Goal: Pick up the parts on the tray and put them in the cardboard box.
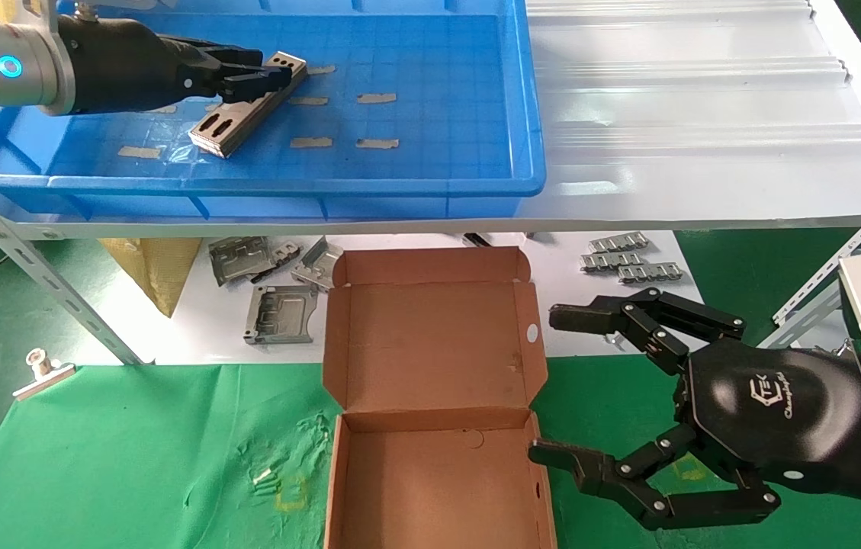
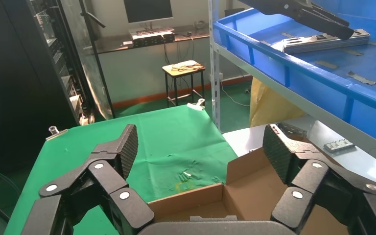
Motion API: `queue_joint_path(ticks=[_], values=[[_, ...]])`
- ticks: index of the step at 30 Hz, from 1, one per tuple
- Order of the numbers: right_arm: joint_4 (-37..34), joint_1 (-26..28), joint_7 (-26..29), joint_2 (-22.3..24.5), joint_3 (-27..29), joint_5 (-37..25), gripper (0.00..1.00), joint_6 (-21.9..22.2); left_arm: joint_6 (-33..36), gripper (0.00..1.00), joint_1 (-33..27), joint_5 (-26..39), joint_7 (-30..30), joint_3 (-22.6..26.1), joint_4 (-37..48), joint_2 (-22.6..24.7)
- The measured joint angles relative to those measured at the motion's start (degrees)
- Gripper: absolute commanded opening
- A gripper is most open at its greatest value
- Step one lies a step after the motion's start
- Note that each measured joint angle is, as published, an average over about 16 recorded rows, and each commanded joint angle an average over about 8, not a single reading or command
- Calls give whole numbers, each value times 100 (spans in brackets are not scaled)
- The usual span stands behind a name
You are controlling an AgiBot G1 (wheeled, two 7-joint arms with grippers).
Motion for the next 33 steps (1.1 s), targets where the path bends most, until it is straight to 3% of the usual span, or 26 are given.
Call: queue_joint_path(ticks=[17, 33], values=[[0, 0, 0, 0, 0, 0, 100, 0, 611, 0, -212, -374, 319, -255, -265, -229], [0, 0, 0, 0, 0, 0, 100, 0, 2865, 0, 43, -815, 689, -404, -1108, -620]])
